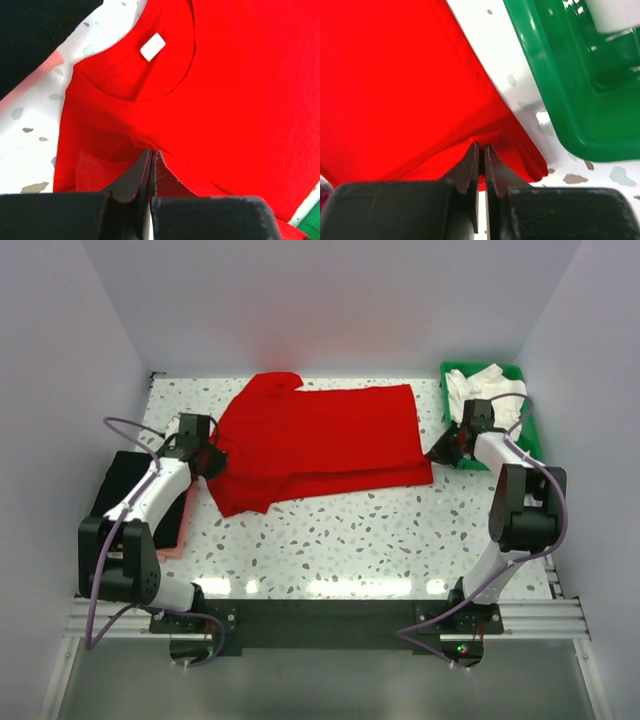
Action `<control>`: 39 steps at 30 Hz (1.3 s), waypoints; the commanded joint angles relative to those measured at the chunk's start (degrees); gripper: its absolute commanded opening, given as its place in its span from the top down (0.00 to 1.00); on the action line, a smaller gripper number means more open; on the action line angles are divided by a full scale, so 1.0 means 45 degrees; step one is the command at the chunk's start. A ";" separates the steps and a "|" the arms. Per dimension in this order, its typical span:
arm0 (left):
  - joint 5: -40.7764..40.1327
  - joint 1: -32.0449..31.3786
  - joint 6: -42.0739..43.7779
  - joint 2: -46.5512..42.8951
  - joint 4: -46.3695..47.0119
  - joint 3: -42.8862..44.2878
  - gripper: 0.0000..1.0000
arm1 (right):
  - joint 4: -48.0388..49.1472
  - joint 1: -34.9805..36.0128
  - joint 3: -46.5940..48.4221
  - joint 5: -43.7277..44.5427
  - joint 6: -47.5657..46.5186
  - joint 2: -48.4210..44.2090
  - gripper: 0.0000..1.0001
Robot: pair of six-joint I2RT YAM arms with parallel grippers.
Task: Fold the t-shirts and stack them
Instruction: Fold the tshirt
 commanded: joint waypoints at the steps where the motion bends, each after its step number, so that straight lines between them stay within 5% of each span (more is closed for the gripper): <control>1: -0.0418 0.0001 0.0206 0.0468 0.0581 0.0707 1.00 | 0.0270 -0.0092 0.0716 -0.0201 0.0172 0.0375 1.00; 21: -0.0048 0.0587 0.0733 0.1972 0.1128 0.1429 1.00 | 0.0739 -0.0072 0.1653 -0.0904 0.0231 0.1664 1.00; 25: 0.0050 0.0626 0.0987 0.2305 0.1167 0.1956 0.98 | 0.0739 -0.0053 0.2004 -0.1099 0.0075 0.1723 0.81; 26: 0.0089 0.0646 0.1084 0.2325 0.1109 0.2170 0.95 | 0.0739 -0.0053 0.2083 -0.1216 -0.0002 0.1685 0.76; 30: 0.0362 0.0996 0.1339 0.1897 0.1206 0.2289 0.51 | 0.0563 -0.0072 0.2123 -0.1217 -0.0295 0.1160 0.49; 33: 0.0363 0.1037 0.1398 0.1116 0.1167 0.1958 0.36 | 0.0349 0.0044 0.1792 -0.0770 -0.0510 0.0534 0.45; 39: -0.0027 0.1017 0.0813 -0.0719 0.0366 0.0184 0.34 | 0.0504 0.0591 -0.0588 0.0384 -0.0765 -0.1828 0.46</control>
